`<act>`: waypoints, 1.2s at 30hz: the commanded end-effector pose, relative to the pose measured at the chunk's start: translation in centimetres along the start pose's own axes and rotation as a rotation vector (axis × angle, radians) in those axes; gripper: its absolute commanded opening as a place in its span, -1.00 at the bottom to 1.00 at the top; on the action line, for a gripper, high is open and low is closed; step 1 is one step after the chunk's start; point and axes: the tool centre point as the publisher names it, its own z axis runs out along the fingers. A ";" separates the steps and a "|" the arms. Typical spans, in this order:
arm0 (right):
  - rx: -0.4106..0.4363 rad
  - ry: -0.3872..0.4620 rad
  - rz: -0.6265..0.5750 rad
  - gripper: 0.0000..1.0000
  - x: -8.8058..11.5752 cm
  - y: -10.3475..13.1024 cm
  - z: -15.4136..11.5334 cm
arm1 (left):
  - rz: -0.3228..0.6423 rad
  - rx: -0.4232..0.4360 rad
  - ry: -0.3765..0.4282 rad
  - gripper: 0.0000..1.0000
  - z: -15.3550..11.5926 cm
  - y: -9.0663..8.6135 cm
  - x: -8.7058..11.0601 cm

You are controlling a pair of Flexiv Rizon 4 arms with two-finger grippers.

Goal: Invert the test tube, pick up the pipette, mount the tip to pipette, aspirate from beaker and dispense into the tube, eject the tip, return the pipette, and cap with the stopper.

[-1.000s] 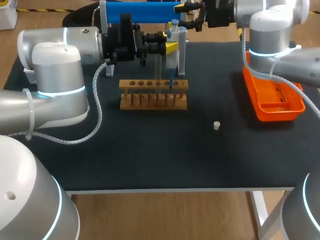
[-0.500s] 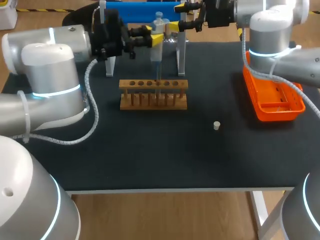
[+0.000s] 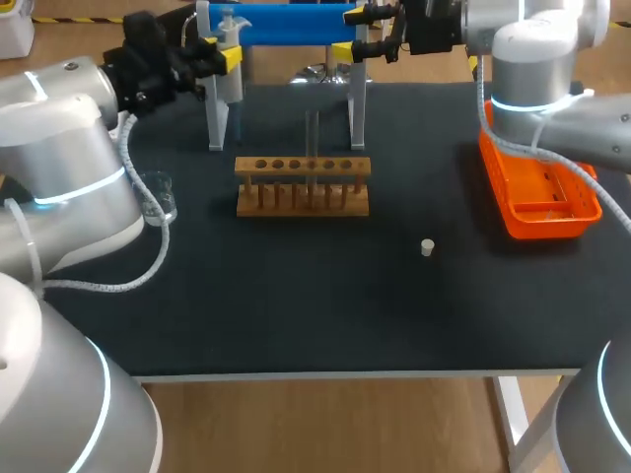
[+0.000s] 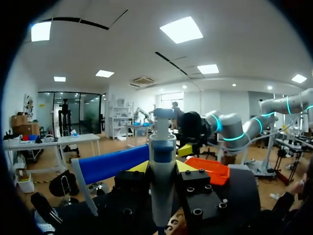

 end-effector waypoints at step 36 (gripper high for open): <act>0.002 -0.002 0.000 1.00 0.1 0.0 -0.1 | -0.045 -0.058 -0.498 -1.00 6.3 1.6 -10.0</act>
